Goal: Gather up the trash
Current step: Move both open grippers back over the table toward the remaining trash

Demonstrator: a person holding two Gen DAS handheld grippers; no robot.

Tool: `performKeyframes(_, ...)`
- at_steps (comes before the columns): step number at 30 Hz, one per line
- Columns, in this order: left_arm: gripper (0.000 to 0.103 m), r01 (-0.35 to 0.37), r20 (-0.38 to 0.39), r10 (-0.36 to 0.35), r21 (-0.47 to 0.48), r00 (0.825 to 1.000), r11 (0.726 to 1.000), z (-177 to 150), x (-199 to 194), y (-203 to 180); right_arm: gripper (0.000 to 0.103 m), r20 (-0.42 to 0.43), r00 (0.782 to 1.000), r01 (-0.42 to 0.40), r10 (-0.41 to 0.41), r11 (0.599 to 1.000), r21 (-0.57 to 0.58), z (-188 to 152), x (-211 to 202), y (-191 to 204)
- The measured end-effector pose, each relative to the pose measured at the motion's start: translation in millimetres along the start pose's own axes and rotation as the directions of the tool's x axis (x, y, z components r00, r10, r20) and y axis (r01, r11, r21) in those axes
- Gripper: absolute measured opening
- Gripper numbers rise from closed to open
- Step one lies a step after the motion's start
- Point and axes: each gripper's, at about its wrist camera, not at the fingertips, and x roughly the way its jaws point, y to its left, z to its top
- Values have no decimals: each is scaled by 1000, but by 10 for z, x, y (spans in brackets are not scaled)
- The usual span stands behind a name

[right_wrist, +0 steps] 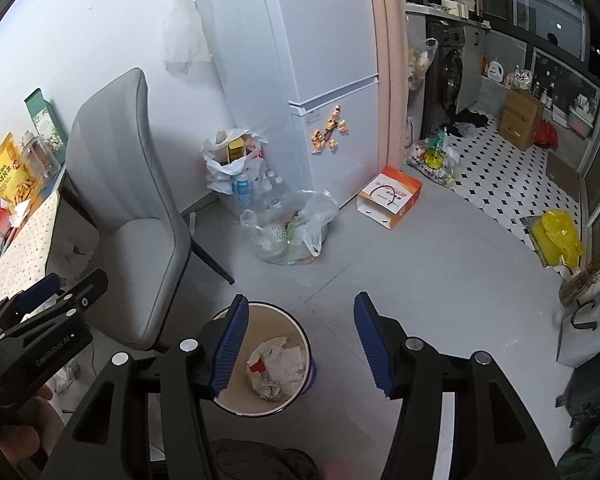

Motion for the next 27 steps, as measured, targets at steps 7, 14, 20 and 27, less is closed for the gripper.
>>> performKeyframes(7, 96, -62, 39, 63, -41, 997, 997, -8, -226, 334, 64, 22, 999, -35, 35, 999, -36, -5, -115, 249)
performKeyframes(14, 97, -125, 65, 134, -123, 989, 984, -104, -508, 893, 70, 38, 995, -91, 96, 990, -107, -25, -273, 735)
performKeyframes(20, 97, -170, 80, 189, -198, 979, 965, -241, -746, 1410, 71, 41, 987, -148, 158, 971, -188, -68, -432, 1275)
performKeyframes(27, 97, -213, 87, 245, -278, 966, 937, -456, -1024, 1986, 71, 34, 977, -194, 211, 945, -262, -214, -603, 1836)
